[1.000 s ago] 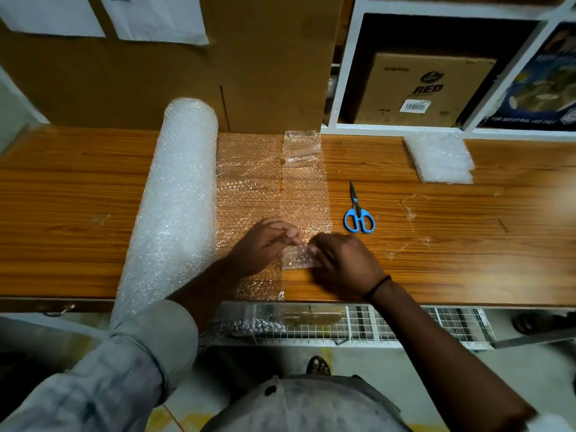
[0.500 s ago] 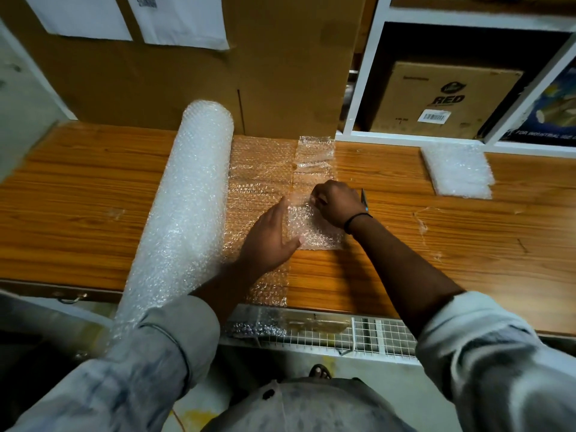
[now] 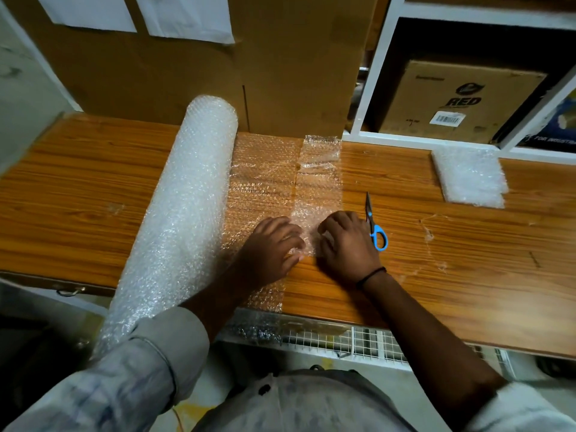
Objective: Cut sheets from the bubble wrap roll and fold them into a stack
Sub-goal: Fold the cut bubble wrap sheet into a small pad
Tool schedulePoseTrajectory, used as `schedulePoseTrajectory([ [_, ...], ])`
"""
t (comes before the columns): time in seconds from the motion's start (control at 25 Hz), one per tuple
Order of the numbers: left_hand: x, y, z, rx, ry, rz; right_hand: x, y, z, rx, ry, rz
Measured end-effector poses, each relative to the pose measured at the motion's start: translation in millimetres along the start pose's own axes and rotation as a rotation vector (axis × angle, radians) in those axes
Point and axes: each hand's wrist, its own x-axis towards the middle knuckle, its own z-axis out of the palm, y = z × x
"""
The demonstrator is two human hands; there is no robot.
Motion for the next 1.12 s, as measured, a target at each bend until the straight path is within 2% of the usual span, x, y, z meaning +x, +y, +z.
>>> schedulePoseTrajectory([
  [0.2,7,8,-3,-0.122,0.113,0.013,-26,-1,1,-0.027,-0.188,-0.073],
  [0.28,5,12,-8,-0.145,0.131,0.038,-33,-2,4,-0.048,-0.160,-0.122],
  [0.4,-3,13,-12,-0.167,0.060,0.033,-41,-5,1,-0.025,-0.134,-0.131],
  [0.48,-7,11,-12,-0.161,0.034,0.047,-44,-9,-7,0.052,-0.142,-0.097],
  [0.6,-11,11,-13,-0.222,0.079,0.089,-45,-14,-24,0.180,-0.200,-0.049],
  [0.72,-8,13,-17,-0.295,0.086,-0.014,-39,-17,-37,0.279,-0.229,0.063],
  [0.92,26,14,-25,-0.354,0.114,-0.237,0,-3,-36,0.279,-0.141,0.195],
  [1.04,48,14,-21,-0.219,0.163,-0.435,33,16,-24,0.280,-0.118,0.242],
  [1.12,55,14,-13,-0.088,0.136,-0.441,53,28,-13,0.240,-0.119,0.253],
])
